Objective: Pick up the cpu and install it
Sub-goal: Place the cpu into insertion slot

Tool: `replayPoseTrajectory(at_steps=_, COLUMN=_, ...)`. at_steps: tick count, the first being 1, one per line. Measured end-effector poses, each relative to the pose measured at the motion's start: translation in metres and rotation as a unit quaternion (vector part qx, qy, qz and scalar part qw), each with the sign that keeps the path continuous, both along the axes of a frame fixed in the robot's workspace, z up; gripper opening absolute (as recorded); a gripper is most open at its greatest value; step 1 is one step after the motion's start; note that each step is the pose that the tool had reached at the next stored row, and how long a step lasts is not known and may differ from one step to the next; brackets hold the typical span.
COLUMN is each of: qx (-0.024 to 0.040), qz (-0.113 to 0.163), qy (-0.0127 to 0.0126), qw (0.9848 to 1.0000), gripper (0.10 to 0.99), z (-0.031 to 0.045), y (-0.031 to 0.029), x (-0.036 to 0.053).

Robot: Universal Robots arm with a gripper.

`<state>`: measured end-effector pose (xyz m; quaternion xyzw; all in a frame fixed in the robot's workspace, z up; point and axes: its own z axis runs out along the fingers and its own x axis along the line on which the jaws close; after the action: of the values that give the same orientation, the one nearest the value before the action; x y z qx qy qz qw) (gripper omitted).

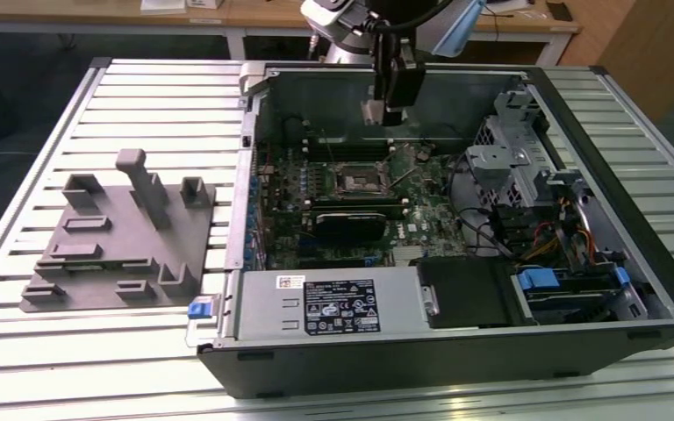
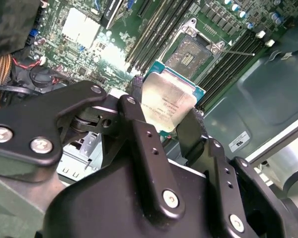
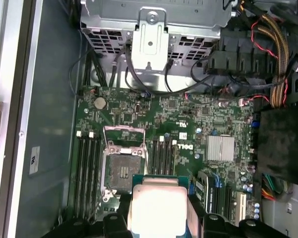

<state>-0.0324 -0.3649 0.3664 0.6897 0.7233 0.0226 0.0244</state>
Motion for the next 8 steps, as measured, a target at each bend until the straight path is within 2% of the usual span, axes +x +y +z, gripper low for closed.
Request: replayPoseTrajectory(at_steps=8, qx=-0.0001, qz=-0.001, qy=0.0, qw=1.0, gripper=0.525, z=-0.0062, y=0.0001, x=0.0)
